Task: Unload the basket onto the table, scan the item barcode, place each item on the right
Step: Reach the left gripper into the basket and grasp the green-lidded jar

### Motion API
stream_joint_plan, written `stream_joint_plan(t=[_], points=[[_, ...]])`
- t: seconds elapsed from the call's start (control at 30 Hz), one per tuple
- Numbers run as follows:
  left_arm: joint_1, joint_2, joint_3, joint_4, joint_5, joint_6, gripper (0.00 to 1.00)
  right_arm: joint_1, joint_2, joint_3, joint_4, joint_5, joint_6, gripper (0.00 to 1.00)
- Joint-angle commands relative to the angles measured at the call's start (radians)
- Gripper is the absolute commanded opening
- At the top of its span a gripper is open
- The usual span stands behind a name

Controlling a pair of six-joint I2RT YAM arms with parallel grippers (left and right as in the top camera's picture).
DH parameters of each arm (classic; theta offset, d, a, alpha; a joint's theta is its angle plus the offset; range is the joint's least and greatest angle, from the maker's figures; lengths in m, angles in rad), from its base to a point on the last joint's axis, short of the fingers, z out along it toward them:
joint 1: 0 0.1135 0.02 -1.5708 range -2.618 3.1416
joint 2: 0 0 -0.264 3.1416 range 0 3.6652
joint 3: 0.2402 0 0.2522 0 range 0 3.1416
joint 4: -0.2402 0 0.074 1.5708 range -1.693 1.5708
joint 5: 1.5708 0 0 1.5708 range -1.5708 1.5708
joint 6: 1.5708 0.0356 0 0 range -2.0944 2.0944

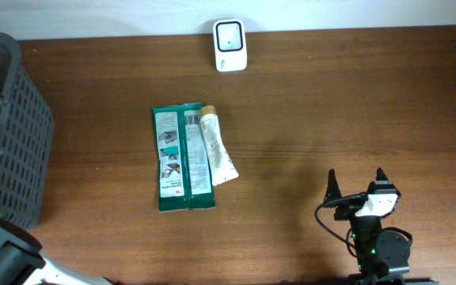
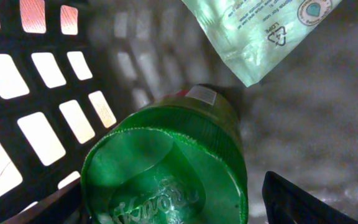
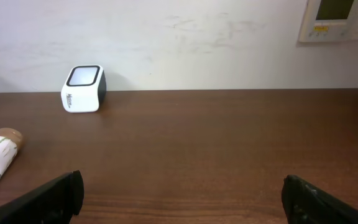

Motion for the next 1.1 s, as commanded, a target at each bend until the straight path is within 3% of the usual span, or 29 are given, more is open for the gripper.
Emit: stream_joint_plan(t=[0.0,0.17,0.5,0.8,0.93,1.07], points=[[0.011,0.013,-0.009,0.018,0.091,-0.006,0.84,0.005,-0.007,-0.005,-0.005,0.001,-0.002,0.98],[-0.047,0.013,-0.009,0.078,0.171,0.104,0.77,0.005,-0.007,-0.005,-0.005,0.001,-0.002,0.98],[-0.076,0.052,-0.009,0.133,0.171,0.103,0.82,0.005,-0.007,-0.005,-0.005,0.001,-0.002,0.98],[-0.076,0.072,0.003,0.118,0.171,0.103,0.58,0.005,-0.007,-0.005,-0.005,0.001,-0.002,0.98],[-0.076,0.070,0.099,0.054,0.199,0.103,0.58,0.005,-0.007,-0.005,-0.005,0.002,-0.002,0.98],[-0.076,0.068,0.356,-0.053,0.425,0.101,0.53,0.005,-0.007,-0.005,-0.005,0.001,-0.002,0.98]])
